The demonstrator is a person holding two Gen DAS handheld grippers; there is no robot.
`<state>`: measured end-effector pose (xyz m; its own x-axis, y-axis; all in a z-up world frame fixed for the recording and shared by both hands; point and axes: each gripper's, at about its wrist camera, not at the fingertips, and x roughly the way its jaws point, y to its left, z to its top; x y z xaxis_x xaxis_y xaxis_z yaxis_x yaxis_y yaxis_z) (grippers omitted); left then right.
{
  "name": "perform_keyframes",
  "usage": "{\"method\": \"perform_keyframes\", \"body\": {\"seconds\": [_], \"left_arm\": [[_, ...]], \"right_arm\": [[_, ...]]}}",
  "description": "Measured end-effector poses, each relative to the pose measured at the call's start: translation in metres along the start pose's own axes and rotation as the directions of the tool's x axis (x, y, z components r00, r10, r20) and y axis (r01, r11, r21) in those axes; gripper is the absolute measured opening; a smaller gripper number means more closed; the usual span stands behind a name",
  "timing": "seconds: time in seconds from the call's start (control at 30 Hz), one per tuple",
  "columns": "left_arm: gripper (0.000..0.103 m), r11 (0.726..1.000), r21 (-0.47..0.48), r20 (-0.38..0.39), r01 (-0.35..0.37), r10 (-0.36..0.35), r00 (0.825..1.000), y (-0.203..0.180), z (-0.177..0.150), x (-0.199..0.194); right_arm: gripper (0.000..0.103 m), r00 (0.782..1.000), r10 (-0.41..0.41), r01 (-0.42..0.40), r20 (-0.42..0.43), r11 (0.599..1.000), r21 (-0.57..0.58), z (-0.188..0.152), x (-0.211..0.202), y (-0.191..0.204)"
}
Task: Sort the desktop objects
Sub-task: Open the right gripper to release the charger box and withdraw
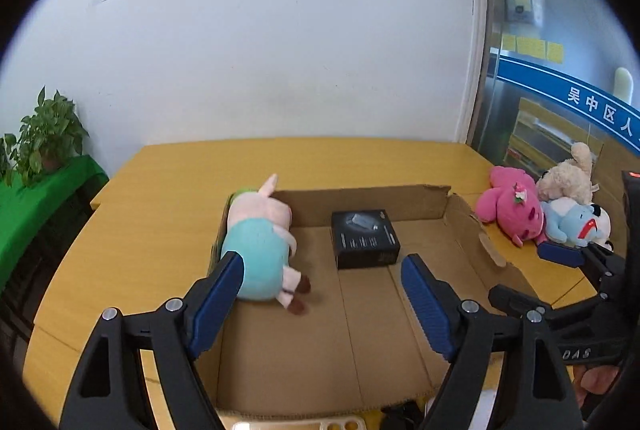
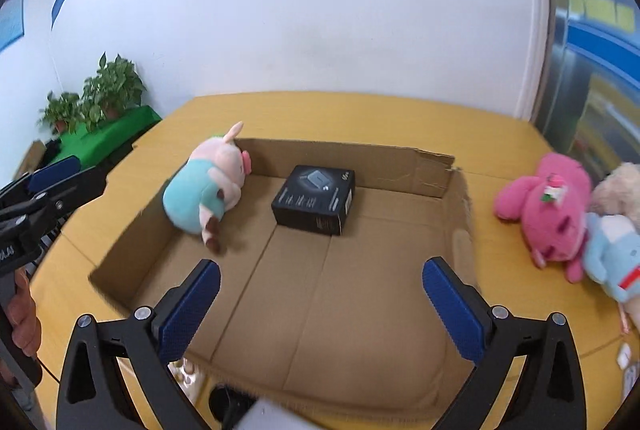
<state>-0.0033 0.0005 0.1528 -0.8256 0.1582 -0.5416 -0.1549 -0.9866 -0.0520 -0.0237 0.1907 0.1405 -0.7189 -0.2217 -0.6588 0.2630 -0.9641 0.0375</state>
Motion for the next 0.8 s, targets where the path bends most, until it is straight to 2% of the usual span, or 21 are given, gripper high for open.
{"method": "perform_keyframes", "body": {"seconds": [0.23,0.37,0.47,0.67,0.8], "left_arm": [[0.081,1.000,0.001,0.002,0.005,-0.005,1.000,-0.009,-0.026,-0.018],[0.081,1.000,0.018,-0.013,-0.003,0.004,1.000,-0.016,-0.039,-0.024],[0.081,1.000,0.007,-0.017,0.024,-0.024,1.000,-0.018,-0.046,-0.026],[0.081,1.000,0.009,-0.027,0.007,-0.007,1.000,-0.019,-0.056,-0.025],[0.081,1.000,-0.012,-0.052,0.025,-0.025,0.998,-0.016,-0.062,-0.020]], "right_arm": [[0.103,0.999,-0.050,0.051,0.012,0.998,-0.041,-0.038,-0.026,0.019],[0.103,0.998,-0.063,0.064,0.025,0.997,-0.041,-0.047,-0.037,0.020],[0.103,0.997,-0.073,0.074,0.035,0.996,-0.052,-0.054,-0.043,0.022],[0.103,0.997,-0.069,0.071,0.036,0.996,-0.047,-0.061,-0.046,0.020],[0.103,0.997,-0.065,0.066,0.035,0.997,-0.051,-0.063,-0.046,0.021]]}}
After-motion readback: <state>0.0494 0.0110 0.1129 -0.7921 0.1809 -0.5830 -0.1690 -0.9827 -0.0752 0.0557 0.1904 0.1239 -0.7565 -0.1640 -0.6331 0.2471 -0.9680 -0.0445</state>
